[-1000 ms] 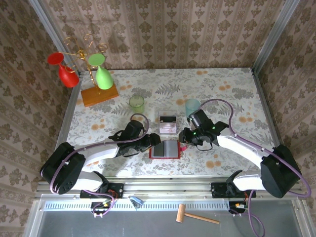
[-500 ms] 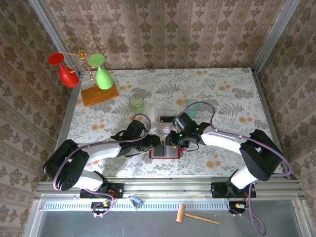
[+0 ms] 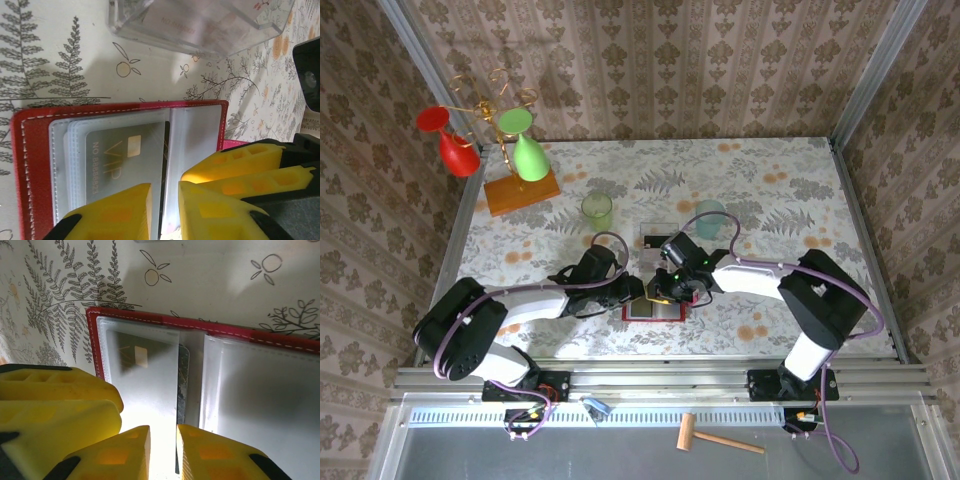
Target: Take the credit cards out of the card holder
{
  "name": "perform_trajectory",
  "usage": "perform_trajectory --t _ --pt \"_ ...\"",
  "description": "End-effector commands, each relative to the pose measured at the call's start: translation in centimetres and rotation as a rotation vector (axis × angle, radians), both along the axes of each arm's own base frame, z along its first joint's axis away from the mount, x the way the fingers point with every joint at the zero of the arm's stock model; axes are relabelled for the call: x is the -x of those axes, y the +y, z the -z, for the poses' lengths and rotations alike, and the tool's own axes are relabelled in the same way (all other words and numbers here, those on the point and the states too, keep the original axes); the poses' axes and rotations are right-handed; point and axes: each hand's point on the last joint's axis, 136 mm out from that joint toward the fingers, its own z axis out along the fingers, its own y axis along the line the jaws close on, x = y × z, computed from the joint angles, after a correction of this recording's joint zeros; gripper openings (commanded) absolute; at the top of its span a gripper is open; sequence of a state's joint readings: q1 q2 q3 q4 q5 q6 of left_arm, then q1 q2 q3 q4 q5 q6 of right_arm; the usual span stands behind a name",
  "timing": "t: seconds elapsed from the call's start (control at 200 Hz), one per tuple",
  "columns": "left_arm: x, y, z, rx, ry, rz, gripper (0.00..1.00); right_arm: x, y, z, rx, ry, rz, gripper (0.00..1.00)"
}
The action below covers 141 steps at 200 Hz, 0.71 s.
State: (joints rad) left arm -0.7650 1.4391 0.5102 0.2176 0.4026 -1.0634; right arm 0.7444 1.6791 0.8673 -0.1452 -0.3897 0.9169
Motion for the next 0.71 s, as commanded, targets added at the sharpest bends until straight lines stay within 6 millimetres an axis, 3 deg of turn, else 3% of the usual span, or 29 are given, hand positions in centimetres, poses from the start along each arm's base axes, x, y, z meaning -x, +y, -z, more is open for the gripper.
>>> perform_trajectory --t 0.0,0.7 --pt "0.3 0.4 0.4 -0.009 0.003 -0.008 0.19 -0.4 1.3 -0.5 -0.033 -0.003 -0.01 0.2" --pt "1.2 1.7 1.8 -0.094 0.024 0.012 0.16 0.0 0.5 1.1 0.037 0.016 -0.017 0.22"
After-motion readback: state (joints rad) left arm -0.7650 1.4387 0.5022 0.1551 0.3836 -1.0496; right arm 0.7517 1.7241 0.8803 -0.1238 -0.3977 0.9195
